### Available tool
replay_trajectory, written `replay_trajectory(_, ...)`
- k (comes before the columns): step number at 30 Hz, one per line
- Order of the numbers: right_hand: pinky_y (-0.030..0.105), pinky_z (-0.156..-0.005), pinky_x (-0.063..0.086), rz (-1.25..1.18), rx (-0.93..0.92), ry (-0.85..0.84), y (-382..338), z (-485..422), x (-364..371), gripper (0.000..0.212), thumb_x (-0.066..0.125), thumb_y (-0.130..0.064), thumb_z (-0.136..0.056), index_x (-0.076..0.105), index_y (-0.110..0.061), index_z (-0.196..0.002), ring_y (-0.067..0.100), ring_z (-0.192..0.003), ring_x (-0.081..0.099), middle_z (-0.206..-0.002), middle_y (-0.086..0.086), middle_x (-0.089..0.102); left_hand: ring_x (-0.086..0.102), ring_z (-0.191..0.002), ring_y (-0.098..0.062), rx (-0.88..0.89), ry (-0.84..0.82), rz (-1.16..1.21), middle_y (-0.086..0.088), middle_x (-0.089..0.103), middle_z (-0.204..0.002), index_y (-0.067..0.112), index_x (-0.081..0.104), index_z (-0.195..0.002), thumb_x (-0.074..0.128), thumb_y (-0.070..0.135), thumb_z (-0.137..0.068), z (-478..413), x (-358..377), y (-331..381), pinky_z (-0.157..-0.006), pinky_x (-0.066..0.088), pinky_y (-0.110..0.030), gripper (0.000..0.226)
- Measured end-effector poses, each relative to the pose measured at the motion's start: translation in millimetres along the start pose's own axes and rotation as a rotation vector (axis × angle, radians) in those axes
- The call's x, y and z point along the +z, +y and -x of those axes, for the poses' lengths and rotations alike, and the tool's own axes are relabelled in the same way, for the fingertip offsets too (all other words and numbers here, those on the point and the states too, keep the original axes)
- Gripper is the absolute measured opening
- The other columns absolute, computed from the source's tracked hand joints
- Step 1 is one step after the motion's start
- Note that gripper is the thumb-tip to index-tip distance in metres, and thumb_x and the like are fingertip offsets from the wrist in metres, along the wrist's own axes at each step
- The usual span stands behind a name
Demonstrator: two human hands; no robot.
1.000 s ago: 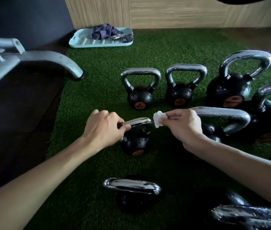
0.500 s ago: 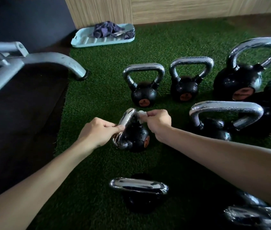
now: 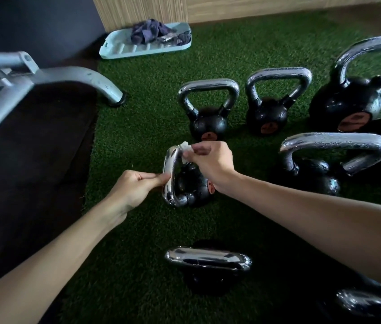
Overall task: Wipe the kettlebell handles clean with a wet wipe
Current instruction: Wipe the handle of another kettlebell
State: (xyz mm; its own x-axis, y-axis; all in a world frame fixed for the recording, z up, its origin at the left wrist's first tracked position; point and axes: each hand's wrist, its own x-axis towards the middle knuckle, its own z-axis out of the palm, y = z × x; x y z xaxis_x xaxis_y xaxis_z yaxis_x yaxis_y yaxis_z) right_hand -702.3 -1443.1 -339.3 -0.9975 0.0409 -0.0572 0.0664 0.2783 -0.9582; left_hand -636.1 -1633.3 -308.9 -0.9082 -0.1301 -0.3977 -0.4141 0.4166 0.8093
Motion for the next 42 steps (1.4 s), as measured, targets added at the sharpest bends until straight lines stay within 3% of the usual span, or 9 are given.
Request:
replay_trajectory(3,0.021,-0.083,0.058,0.013,-0.049,0.032,-6.4,-7.3,1.9,0.006,0.084,-0.033,-0.082,0.079,-0.032,-0.084,-0.007,-0.077,0.068,-0.075,-0.019,0.074,0.055,-0.119,-0.005,0.017,-0.014,0.024,0.018,0.075,-0.105,0.034,0.082,-0.093,0.077,0.064,-0.065,-4.0,-2.7,-3.2,-0.107,0.031,-0.029,0.041)
replay_trajectory(6,0.017,-0.082,0.056,0.046,-0.129,-0.051,-6.9,3.4,0.2,0.018,0.086,-0.027,-0.081,0.081,-0.028,-0.098,-0.007,-0.08,0.069,-0.08,-0.019,0.075,0.055,-0.119,-0.003,0.028,-0.037,0.035,0.019,0.075,-0.106,0.034,0.082,-0.095,0.076,0.062,-0.064,-8.6,-5.8,-6.6,-0.105,0.03,-0.028,0.042)
replay_trajectory(10,0.016,-0.073,0.054,0.116,-0.264,-0.218,3.1,30.2,-2.4,0.009,0.085,-0.024,-0.081,0.083,-0.023,-0.089,-0.005,-0.077,0.07,-0.08,-0.016,0.078,0.056,-0.121,0.0,0.058,-0.086,0.02,0.019,0.076,-0.104,0.032,0.082,-0.099,0.08,0.059,-0.065,-15.2,-16.0,-12.5,-0.112,0.03,-0.028,0.044)
replay_trajectory(13,0.016,-0.072,0.053,0.079,-0.233,-0.113,-1.4,17.2,-0.6,0.013,0.087,-0.026,-0.079,0.082,-0.025,-0.091,-0.007,-0.075,0.069,-0.079,-0.016,0.077,0.058,-0.122,-0.002,0.091,-0.145,0.004,0.015,0.076,-0.11,0.03,0.081,-0.104,0.085,0.067,-0.058,-15.6,-19.3,-12.9,-0.114,0.031,-0.03,0.059)
replay_trajectory(18,0.019,-0.077,0.056,0.059,-0.194,-0.09,-4.0,7.7,-2.7,0.013,0.087,-0.027,-0.079,0.08,-0.034,-0.088,-0.005,-0.077,0.07,-0.079,-0.018,0.076,0.065,-0.11,0.006,0.159,-0.229,0.021,0.011,0.076,-0.11,0.023,0.077,-0.112,0.081,0.036,-0.071,-15.8,-20.0,-8.5,-0.109,0.037,-0.018,0.044)
replay_trajectory(24,0.01,-0.075,0.049,0.174,-0.286,-0.251,7.3,35.4,-6.0,0.02,0.088,-0.029,-0.077,0.083,-0.027,-0.096,-0.008,-0.08,0.07,-0.085,-0.017,0.077,0.064,-0.122,-0.008,0.199,-0.322,0.0,0.002,0.074,-0.121,0.011,0.071,-0.125,0.082,0.029,-0.075,-22.8,-30.1,-16.7,-0.113,0.04,-0.029,0.054)
replay_trajectory(30,0.009,-0.069,0.047,0.13,-0.272,-0.115,-6.2,16.4,-1.9,0.021,0.091,-0.029,-0.074,0.082,-0.027,-0.093,-0.006,-0.075,0.067,-0.08,-0.017,0.075,0.07,-0.111,-0.01,0.223,-0.354,0.0,-0.002,0.077,-0.112,0.011,0.073,-0.119,0.079,0.008,-0.08,-24.2,-35.4,-17.4,-0.09,0.05,-0.012,0.04)
replay_trajectory(35,0.006,-0.061,0.042,0.264,-0.295,-0.371,8.7,56.9,-7.3,0.02,0.092,-0.03,-0.071,0.083,-0.024,-0.089,-0.01,-0.068,0.065,-0.077,-0.017,0.075,0.067,-0.115,-0.007,0.267,-0.33,-0.02,0.003,0.076,-0.116,0.012,0.072,-0.121,0.079,0.016,-0.079,-27.0,-33.3,-21.4,-0.098,0.049,-0.014,0.044)
replay_trajectory(42,0.008,-0.058,0.041,0.288,-0.362,-0.332,6.2,46.1,-9.6,0.018,0.093,-0.03,-0.069,0.082,-0.023,-0.082,-0.009,-0.062,0.062,-0.069,-0.02,0.07,0.065,-0.119,-0.009,0.287,-0.293,0.024,0.001,0.075,-0.118,0.011,0.072,-0.122,0.079,0.026,-0.076,-32.2,-27.8,-21.7,-0.108,0.045,-0.023,0.049)
